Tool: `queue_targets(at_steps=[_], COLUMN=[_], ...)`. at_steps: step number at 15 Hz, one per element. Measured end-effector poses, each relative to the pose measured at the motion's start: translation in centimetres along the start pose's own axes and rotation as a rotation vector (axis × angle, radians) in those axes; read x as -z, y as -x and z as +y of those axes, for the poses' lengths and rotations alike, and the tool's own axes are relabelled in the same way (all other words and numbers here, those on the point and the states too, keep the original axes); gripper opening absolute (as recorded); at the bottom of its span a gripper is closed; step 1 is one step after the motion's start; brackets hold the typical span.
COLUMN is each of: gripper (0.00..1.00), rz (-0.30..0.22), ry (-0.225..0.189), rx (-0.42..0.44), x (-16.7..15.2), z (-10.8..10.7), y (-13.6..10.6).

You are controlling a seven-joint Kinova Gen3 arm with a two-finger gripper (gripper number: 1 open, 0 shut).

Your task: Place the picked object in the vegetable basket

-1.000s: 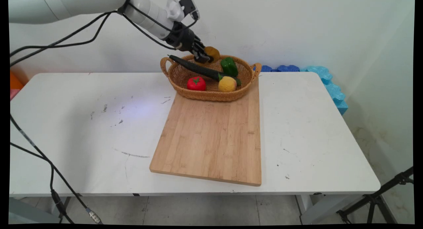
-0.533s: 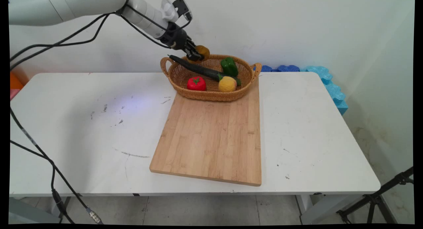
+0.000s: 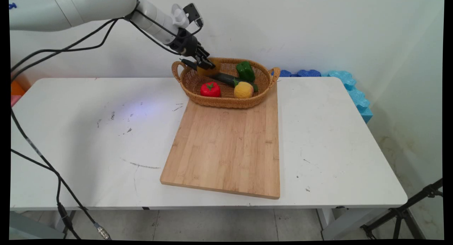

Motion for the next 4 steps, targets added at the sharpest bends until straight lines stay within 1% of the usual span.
queue_targets(at_steps=[4], gripper=[1.0], rz=[-0.003], ry=[0.008], rx=[-0.008], x=[-0.33], z=[-0.1], y=[0.44])
